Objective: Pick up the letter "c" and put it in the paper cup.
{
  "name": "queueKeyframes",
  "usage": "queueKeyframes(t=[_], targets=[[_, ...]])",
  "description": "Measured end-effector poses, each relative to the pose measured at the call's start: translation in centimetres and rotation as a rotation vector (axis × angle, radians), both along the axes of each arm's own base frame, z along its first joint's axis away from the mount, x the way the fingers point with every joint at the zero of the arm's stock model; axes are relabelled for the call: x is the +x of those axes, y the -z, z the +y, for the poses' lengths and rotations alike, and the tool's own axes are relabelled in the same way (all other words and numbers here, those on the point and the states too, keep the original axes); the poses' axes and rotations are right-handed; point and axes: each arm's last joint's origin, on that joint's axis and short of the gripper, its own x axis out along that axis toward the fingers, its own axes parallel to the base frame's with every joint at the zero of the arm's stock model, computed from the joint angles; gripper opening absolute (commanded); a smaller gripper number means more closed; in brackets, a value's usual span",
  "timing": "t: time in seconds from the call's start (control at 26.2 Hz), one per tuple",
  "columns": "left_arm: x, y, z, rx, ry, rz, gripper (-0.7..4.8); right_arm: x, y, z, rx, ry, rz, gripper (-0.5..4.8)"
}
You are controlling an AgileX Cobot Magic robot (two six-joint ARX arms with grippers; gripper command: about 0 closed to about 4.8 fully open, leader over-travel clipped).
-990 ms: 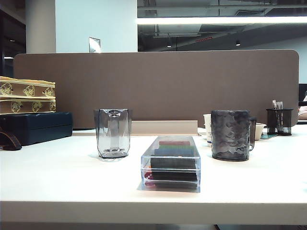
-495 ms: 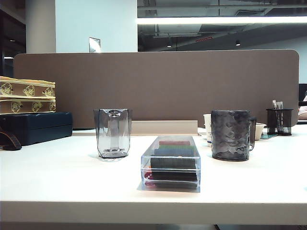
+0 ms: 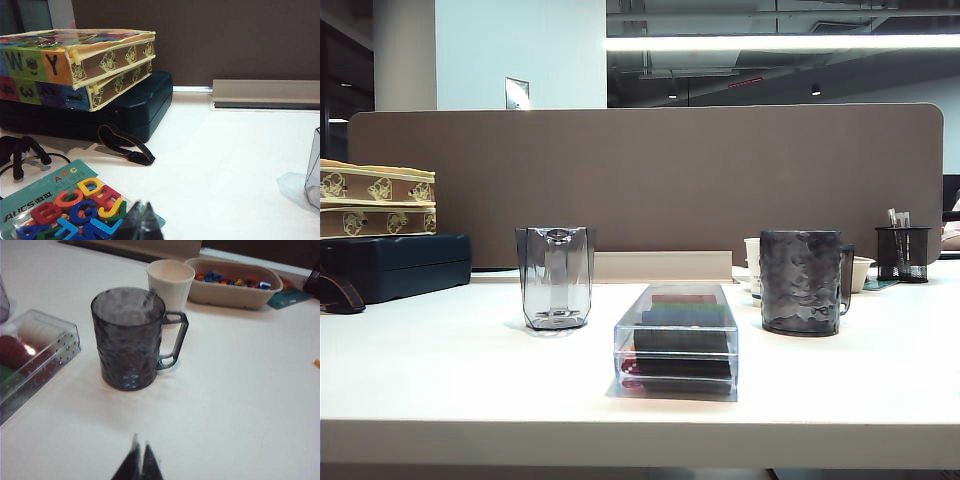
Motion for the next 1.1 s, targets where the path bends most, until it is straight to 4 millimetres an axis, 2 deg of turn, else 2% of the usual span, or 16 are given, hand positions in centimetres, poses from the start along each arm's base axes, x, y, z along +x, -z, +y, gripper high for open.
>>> queueKeyframes(t=[0.27, 0.46, 0.95, 1.1], targets=[[0.0, 0.0, 0.0, 0.0, 0.0, 0.0, -0.06, 0.0, 1.7, -0.4, -0.018, 0.128, -0.056, -0.03], [0.0, 0.0, 0.0, 0.0, 0.0, 0.0, -0.06, -0.2, 3.4, -0.5, -0.021, 0.15, -0.063, -0.03], [0.0, 0.0, 0.0, 0.0, 0.0, 0.0, -0.06, -0.2, 3.1, -0.6, -0.022, 0.173, -0.098, -0.03], [0.0, 0.0, 0.0, 0.0, 0.0, 0.0, -0.06, -0.6, 2.4, -0.7, -0.003, 0.174, -0.163, -0.03]])
